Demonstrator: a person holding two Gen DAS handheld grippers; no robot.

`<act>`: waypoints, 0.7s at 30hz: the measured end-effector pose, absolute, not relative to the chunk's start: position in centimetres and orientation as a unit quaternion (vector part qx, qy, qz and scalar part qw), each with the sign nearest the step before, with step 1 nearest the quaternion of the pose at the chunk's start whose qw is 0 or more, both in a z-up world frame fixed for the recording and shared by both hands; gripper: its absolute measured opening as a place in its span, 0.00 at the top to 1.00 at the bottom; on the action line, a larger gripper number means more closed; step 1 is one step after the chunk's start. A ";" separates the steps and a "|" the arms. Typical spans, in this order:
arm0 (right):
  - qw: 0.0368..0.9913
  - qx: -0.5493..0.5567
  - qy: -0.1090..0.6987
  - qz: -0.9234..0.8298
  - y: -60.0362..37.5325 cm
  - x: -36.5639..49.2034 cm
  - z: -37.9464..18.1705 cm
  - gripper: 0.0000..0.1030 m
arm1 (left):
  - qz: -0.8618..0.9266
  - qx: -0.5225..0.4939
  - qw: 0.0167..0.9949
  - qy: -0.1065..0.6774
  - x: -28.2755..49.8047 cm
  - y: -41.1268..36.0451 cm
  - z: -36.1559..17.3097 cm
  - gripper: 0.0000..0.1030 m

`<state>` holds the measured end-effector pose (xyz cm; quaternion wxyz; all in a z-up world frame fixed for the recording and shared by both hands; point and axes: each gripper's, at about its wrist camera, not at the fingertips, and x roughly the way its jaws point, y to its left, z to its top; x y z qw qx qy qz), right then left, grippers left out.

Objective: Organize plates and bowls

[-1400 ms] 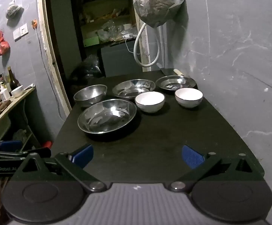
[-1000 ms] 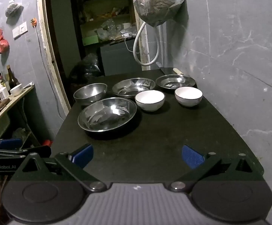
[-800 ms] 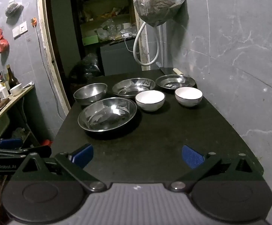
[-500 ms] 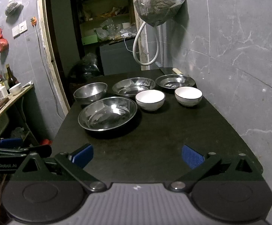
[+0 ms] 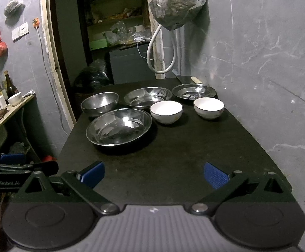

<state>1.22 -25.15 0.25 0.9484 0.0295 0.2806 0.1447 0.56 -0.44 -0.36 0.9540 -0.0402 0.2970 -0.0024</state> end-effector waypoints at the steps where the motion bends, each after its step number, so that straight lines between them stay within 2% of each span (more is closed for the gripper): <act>1: 0.948 0.029 0.281 0.143 -25.3 1.2 0.3 0.00 | -0.004 -0.041 0.954 0.297 0.6 -0.5 -0.4 0.01; 21: 0.950 0.018 0.282 0.132 -24.8 0.8 0.7 0.00 | -0.013 -0.045 0.953 0.299 1.0 0.1 -0.6 0.01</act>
